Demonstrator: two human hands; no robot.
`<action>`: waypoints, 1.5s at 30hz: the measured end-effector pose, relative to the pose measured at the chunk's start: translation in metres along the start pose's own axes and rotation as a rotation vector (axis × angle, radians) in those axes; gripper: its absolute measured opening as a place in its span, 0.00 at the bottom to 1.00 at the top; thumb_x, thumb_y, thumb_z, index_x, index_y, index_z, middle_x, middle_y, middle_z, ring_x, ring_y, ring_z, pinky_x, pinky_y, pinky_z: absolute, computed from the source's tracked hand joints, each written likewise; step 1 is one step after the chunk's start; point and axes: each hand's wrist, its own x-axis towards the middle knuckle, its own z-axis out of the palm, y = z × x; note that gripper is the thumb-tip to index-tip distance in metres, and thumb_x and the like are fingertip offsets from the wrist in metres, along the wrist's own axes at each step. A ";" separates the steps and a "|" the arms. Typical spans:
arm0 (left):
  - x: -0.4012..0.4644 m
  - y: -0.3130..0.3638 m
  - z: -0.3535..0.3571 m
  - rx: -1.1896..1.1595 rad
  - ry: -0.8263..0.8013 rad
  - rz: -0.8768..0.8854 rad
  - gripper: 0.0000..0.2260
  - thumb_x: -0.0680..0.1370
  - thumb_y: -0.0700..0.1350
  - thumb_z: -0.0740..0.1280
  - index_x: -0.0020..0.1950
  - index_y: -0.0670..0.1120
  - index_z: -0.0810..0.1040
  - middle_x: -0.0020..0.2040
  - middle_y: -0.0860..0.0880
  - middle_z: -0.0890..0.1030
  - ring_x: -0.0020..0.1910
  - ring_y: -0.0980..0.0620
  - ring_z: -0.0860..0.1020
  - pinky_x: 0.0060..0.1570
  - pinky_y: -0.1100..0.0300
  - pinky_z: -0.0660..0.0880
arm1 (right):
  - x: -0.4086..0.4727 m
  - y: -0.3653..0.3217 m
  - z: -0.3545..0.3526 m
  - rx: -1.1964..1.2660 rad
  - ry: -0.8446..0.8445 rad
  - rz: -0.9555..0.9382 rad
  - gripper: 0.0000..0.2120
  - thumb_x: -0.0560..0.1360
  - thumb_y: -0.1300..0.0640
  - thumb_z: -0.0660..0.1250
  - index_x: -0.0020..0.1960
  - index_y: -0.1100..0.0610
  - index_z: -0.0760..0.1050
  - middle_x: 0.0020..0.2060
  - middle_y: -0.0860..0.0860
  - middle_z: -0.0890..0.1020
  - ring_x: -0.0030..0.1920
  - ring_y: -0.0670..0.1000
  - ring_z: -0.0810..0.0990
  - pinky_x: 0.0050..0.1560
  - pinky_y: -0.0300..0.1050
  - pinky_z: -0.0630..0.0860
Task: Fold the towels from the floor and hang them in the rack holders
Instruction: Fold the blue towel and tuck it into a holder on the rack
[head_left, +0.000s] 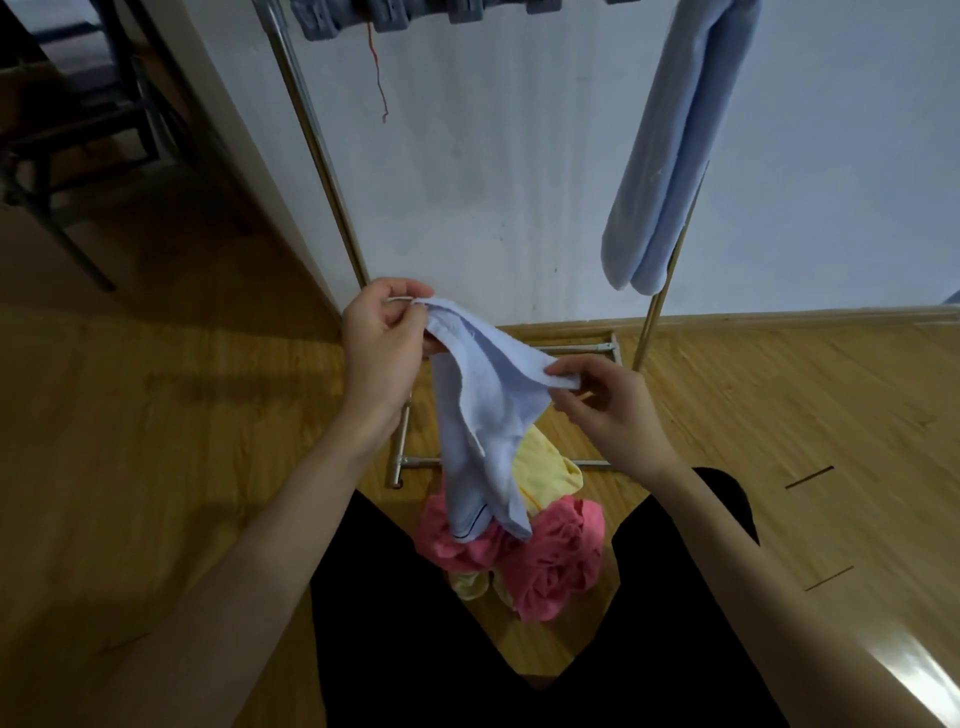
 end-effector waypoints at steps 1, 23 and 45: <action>0.000 0.001 0.000 -0.002 0.003 0.000 0.08 0.78 0.31 0.59 0.52 0.37 0.76 0.37 0.50 0.81 0.36 0.58 0.82 0.33 0.66 0.77 | 0.001 0.002 0.002 -0.065 0.046 -0.035 0.07 0.73 0.67 0.69 0.51 0.60 0.81 0.42 0.54 0.80 0.38 0.48 0.78 0.40 0.41 0.76; -0.003 0.000 0.007 0.011 0.056 -0.028 0.08 0.78 0.33 0.60 0.47 0.44 0.76 0.42 0.45 0.82 0.41 0.53 0.83 0.36 0.63 0.79 | -0.027 0.023 0.039 -0.208 -0.174 -0.453 0.11 0.72 0.57 0.67 0.51 0.62 0.77 0.47 0.53 0.71 0.40 0.46 0.71 0.37 0.44 0.73; 0.013 -0.045 -0.031 1.118 -0.291 0.016 0.05 0.74 0.47 0.66 0.40 0.49 0.74 0.37 0.49 0.77 0.34 0.51 0.77 0.39 0.52 0.79 | 0.022 0.016 -0.009 -0.210 0.167 -0.429 0.01 0.72 0.66 0.71 0.42 0.63 0.80 0.41 0.54 0.79 0.35 0.48 0.77 0.39 0.37 0.76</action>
